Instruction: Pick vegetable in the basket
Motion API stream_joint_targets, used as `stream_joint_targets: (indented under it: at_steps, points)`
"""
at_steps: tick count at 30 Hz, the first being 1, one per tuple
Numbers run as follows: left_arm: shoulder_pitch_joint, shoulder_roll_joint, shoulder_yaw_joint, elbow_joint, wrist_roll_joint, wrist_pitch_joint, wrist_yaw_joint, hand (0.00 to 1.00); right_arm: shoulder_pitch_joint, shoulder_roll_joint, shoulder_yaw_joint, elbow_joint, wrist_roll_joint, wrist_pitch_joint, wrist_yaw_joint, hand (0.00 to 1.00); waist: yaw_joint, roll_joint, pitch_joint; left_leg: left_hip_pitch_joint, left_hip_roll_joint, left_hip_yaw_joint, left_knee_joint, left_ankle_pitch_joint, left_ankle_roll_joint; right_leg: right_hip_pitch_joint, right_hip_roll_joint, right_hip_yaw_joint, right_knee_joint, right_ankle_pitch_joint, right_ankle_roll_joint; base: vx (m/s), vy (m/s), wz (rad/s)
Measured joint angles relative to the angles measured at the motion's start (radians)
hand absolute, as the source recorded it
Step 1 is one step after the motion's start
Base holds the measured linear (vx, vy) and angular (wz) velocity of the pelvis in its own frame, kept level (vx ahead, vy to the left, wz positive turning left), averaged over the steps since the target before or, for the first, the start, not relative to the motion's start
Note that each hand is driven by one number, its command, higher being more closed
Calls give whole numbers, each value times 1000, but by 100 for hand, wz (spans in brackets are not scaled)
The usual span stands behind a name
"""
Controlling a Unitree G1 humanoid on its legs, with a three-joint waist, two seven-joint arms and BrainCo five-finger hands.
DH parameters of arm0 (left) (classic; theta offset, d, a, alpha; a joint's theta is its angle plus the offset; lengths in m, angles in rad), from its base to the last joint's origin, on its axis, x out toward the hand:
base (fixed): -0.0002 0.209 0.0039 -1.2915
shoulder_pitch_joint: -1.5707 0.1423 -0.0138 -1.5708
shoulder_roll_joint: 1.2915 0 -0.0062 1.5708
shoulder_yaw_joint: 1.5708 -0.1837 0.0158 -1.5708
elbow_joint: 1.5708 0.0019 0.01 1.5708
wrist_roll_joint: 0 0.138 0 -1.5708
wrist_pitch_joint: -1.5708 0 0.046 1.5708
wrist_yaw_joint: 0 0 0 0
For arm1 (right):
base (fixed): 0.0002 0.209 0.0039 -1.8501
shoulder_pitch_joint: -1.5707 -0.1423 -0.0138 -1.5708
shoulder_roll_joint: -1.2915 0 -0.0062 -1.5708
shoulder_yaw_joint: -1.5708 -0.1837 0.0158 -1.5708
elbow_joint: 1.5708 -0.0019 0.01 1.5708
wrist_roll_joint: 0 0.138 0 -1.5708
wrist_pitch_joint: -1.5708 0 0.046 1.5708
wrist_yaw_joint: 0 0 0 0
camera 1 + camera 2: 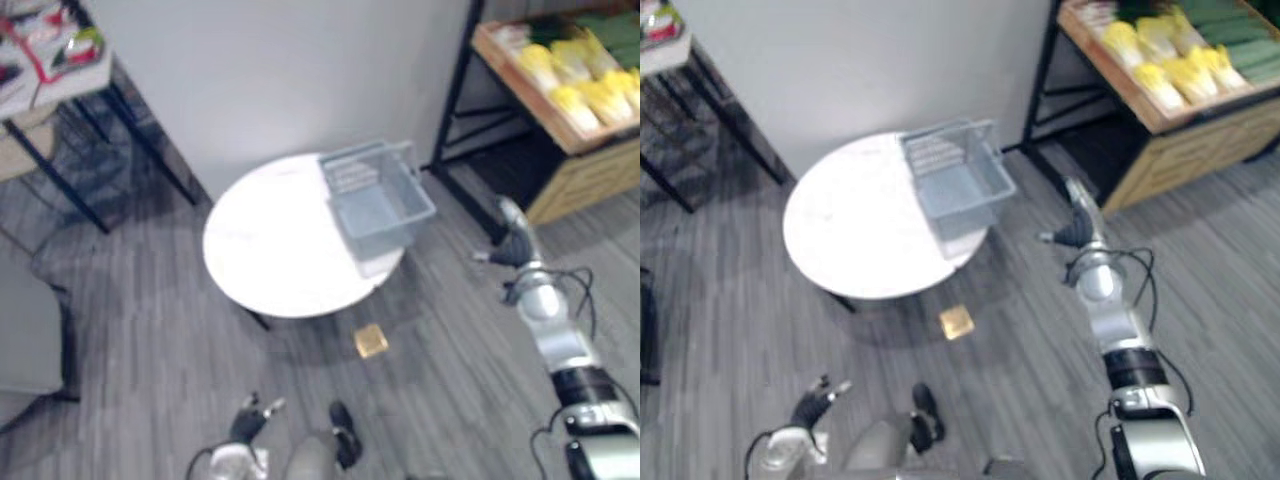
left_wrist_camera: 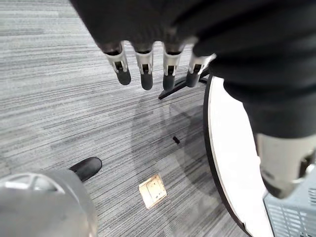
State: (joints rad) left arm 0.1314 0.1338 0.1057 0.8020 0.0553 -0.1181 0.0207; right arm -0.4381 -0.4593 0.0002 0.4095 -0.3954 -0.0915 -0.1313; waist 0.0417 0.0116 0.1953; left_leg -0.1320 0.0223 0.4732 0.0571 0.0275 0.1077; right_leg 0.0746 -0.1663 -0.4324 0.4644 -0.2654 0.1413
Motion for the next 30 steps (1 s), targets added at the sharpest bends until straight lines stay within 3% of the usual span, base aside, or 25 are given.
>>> stream_joint_targets:
  at_steps: [1, 2, 4, 5, 7, 8, 9, 10, 11, 12, 14, 16, 18, 22, 26, 30]
  points:
    - [3, 3, -9, 0, 7, 1, -3, 0, -10, 4, 0, 8, 0, 1, 0, 0, -2, -2, 0, 27, -10, -18, -17, -3, 0, -36, -29, 10, 126, 15, -9, 530, 56, 90]
    - [-5, 18, -25, 0, 8, 4, -3, 0, -48, 8, 12, 36, -2, 3, -3, 0, -5, -6, 2, 74, -19, -62, -21, -22, 1, -128, -70, 71, 356, 1, -25, 438, -13, 80]
    - [-16, 34, -24, 0, 8, 6, -1, 0, -102, 12, 39, 81, -2, 8, -5, 0, 0, -3, 4, 114, -4, -97, -20, -25, -1, -205, -80, 101, 436, -20, -62, 434, -97, 84]
    - [-19, 43, -23, 0, 7, 6, 0, 0, -127, 12, 52, 87, -3, 13, -11, 0, 0, 3, 8, 136, 16, -119, -21, -24, -1, -235, -79, 101, 386, -31, -83, 339, -128, 76]
    - [-21, 54, -23, 0, 7, 5, -1, 0, -151, 11, 54, 88, -15, 15, -13, 0, -1, 7, 10, 151, 42, -149, -21, -30, -11, -268, -68, 122, 247, -31, -90, 270, -192, 71]
    - [-24, 66, -28, 0, 7, 4, -5, 0, -167, 1, 54, 87, -33, 15, -13, 0, -9, 7, 10, 152, 61, -173, -21, -47, -50, -283, -47, 173, 69, -15, -68, 290, -320, 104]
    - [-34, 75, -31, 4, 7, 3, -7, 0, -170, -18, 50, 87, -38, 15, -13, 0, -14, -7, 10, 150, 64, -195, -25, -58, -101, -278, -37, 247, -135, 52, -55, 232, -308, 102]
    - [-37, 81, -32, 5, 7, -1, -7, 0, -167, -23, 47, 90, -38, 17, -13, 0, -13, -28, 10, 151, 56, -200, -30, -58, -115, -277, -47, 284, -214, 110, -55, 224, -367, 97]
    - [-34, 108, -32, 8, 8, -4, -6, 0, -167, -22, 47, 98, -39, 21, -13, 0, -10, -80, 11, 156, 30, -219, -34, -66, -159, -280, -79, 333, -292, 231, -46, 216, -450, 68]
    - [-39, 95, -32, 35, 8, -2, -6, 0, -169, -27, 49, 106, -39, 20, -11, 0, -6, -74, 20, 169, 44, -232, -33, -74, -196, -280, -73, 322, -268, 291, -6, 214, -457, 52]
    - [-8, 62, -39, 34, 8, -4, -17, 0, -174, -31, 61, 106, -39, 20, -11, 0, -6, -23, 8, 153, 116, -205, -31, -73, -222, -280, -10, 296, -295, 277, -34, 154, -330, 6]
    - [1, 50, -43, 34, 8, -3, -27, 0, -176, -37, 56, 109, -41, 23, -10, 0, -11, 12, 8, 142, 169, -209, -50, -61, -251, -276, 38, 264, -323, 278, -51, 165, -317, 0]
    - [-10, 51, -42, 33, 8, -4, -27, 0, -182, -57, 55, 110, -41, 27, -11, 0, -11, 27, 13, 139, 209, -210, -88, -35, -278, -275, 81, 240, -352, 296, -78, 150, -246, 6]
    - [-38, 51, -42, 16, 8, -12, -25, 0, -280, -78, 63, 151, -40, 26, -13, 0, -16, 39, 41, 119, 220, -212, -101, -24, -292, -281, 98, 229, -383, 311, -89, 54, -53, 3]
    - [-57, 57, -39, 17, 8, -14, -21, 0, -432, -105, 132, 216, -41, 19, -13, 0, -8, 59, 77, 63, 206, -214, -94, -23, -290, -296, 92, 237, -464, 366, -82, -4, 17, 3]
    - [-62, 59, -19, 17, 6, -17, -11, 0, -590, -124, 174, 341, -42, 17, -14, 0, 2, 97, 132, 8, 198, -235, -92, -11, -285, -330, 85, 224, -482, 387, -83, -15, -4, 12]
